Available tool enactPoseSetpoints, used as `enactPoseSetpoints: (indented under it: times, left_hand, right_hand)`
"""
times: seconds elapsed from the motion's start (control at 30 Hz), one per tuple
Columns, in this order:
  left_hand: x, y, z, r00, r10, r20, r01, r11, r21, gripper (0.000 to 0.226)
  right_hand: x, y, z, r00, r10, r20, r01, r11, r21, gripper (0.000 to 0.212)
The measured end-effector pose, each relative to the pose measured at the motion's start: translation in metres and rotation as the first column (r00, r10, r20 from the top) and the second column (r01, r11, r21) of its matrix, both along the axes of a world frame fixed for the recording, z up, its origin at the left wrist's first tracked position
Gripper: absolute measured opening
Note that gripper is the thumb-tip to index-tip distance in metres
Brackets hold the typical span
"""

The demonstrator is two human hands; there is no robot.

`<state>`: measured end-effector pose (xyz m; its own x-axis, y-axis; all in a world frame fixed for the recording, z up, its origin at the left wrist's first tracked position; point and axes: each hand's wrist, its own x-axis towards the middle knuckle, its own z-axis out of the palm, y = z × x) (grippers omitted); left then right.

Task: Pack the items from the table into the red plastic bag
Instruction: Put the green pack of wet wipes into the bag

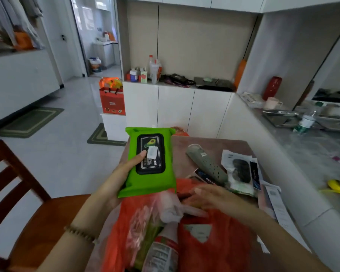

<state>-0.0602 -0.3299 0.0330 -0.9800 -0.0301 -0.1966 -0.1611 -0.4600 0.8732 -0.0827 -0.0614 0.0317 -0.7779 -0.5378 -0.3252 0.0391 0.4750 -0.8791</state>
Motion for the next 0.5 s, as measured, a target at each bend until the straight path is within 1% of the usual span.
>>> enactPoseSetpoints:
  times: [0.03,0.1,0.17,0.2,0.23,0.3,0.4,0.5]
  left_hand:
    - [0.01,0.002,-0.001,1.0,-0.004,0.013,0.005,1.0,-0.015,0.077]
    - [0.028,0.007,-0.005,0.999,0.005,0.035,-0.004,0.999,-0.05,0.094]
    - [0.043,0.013,-0.006,0.999,0.009,0.044,-0.006,0.997,-0.072,0.097]
    - [0.051,0.017,-0.005,0.998,0.006,0.06,-0.001,0.998,-0.068,0.092]
    - [0.058,0.021,-0.005,0.997,-0.009,0.078,0.014,0.998,-0.061,0.083]
    - [0.072,0.029,-0.003,0.994,-0.054,0.099,0.06,0.996,-0.061,0.06]
    - [0.089,0.037,0.002,0.991,-0.079,0.105,0.089,0.991,-0.098,0.036]
    - [0.101,0.044,0.005,0.992,-0.075,0.102,0.089,0.987,-0.137,0.023]
  right_hand:
    - [0.009,0.003,-0.008,0.998,0.029,-0.052,-0.026,0.998,0.056,0.039]
    - [0.027,0.006,-0.02,0.985,0.138,-0.107,-0.117,0.977,0.18,0.037]
    - [0.043,0.01,-0.027,0.955,0.238,-0.175,-0.156,0.909,0.387,0.037]
    - [0.051,0.012,-0.027,0.934,0.281,-0.221,-0.145,0.863,0.483,0.039]
    - [0.059,0.013,-0.028,0.915,0.315,-0.253,-0.136,0.83,0.542,0.041]
    - [0.073,0.017,-0.035,0.908,0.347,-0.235,-0.154,0.798,0.583,0.044]
    - [0.088,0.026,-0.051,0.934,0.289,-0.21,-0.12,0.807,0.578,0.051]
    - [0.101,0.035,-0.053,0.952,0.164,-0.259,-0.012,0.864,0.503,0.06]
